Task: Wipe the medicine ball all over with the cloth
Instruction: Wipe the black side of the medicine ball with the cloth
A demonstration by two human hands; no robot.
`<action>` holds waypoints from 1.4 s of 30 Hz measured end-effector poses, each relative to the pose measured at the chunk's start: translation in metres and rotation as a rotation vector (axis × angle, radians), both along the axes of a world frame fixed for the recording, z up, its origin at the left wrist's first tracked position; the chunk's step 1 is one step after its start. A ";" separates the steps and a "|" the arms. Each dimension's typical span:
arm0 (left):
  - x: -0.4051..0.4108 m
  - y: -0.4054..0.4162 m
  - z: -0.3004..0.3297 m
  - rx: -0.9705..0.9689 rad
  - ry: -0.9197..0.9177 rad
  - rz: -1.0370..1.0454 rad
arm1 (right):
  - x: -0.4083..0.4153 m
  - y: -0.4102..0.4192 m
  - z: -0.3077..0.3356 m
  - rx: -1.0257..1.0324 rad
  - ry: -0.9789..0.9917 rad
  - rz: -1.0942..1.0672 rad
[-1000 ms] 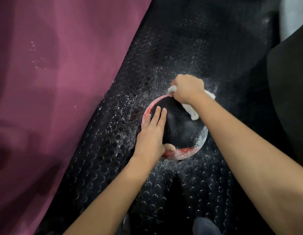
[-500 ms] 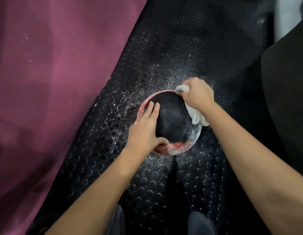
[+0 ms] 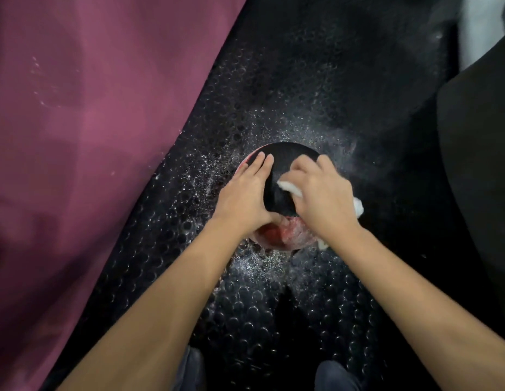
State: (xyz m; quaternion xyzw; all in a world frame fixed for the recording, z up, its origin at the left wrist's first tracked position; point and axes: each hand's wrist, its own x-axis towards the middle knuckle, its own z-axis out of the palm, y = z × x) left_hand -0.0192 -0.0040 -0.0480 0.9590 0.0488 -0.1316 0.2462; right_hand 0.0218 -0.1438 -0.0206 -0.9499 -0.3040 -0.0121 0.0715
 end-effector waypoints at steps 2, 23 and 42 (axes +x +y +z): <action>0.003 -0.005 0.001 0.000 0.010 0.017 | 0.015 0.000 0.000 0.020 0.033 -0.070; 0.013 -0.002 0.001 -0.020 0.065 0.033 | 0.012 -0.015 -0.020 0.201 -0.132 -0.143; 0.002 0.002 0.000 0.049 0.056 -0.068 | -0.010 -0.025 -0.031 0.164 -0.268 0.121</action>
